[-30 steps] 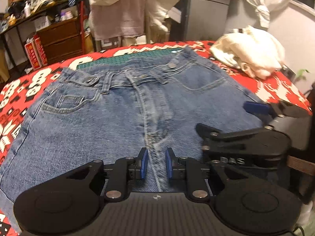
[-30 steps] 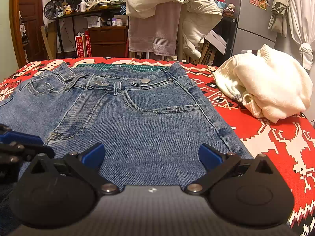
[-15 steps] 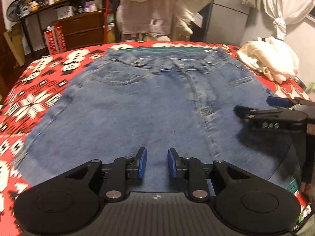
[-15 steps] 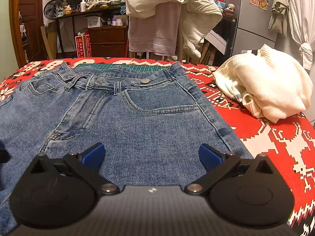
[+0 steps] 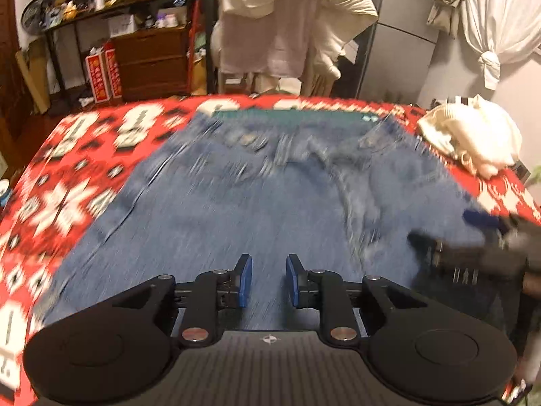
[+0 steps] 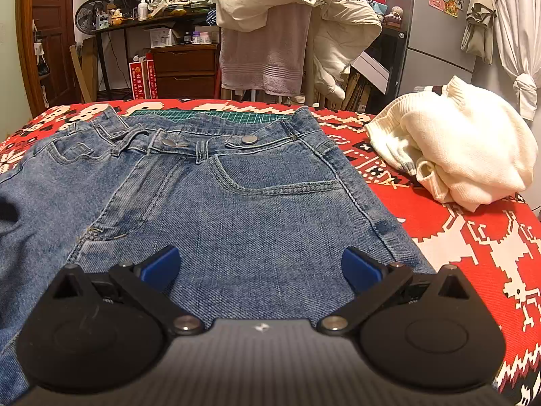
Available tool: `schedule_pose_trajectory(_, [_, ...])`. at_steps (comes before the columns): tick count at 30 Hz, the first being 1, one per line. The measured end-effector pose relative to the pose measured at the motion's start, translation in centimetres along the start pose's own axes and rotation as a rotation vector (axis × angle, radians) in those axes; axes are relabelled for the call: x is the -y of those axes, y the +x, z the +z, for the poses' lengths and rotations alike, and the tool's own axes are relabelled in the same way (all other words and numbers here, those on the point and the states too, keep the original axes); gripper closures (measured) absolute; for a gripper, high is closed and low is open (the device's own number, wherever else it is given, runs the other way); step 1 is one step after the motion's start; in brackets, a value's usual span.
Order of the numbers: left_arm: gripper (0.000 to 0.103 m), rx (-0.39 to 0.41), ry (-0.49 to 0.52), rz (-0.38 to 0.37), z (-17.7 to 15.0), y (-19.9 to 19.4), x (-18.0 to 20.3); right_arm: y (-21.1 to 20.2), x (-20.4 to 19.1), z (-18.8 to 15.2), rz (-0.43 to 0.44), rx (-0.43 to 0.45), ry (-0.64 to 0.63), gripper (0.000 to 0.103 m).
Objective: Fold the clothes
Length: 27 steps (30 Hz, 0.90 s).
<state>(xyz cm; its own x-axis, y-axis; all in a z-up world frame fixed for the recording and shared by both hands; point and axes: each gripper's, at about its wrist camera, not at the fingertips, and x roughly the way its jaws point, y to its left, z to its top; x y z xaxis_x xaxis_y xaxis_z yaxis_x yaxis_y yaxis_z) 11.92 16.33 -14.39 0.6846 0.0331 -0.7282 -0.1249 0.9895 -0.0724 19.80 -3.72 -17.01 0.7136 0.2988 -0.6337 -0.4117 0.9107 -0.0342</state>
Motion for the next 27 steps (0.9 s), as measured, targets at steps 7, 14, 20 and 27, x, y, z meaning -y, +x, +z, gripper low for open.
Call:
schedule_pose_trajectory(7, [0.081, -0.016, 0.061, -0.024, 3.1, 4.4, 3.9, 0.0, 0.0, 0.0, 0.000, 0.000, 0.000, 0.000])
schedule_pose_trajectory(14, [0.076, -0.040, 0.086, 0.022, 1.4, 5.4, 3.6, 0.0, 0.0, 0.0, 0.001, 0.000, -0.001, 0.000])
schedule_pose_trajectory(20, [0.073, -0.023, 0.151, 0.064, -1.2, 3.1, 3.3, 0.0, 0.0, 0.0, 0.001, 0.000, -0.001, 0.000])
schedule_pose_trajectory(27, [0.071, -0.034, 0.131, 0.062, -3.6, 0.8, 2.6, 0.0, 0.0, 0.0, 0.000, 0.000, -0.001, 0.000])
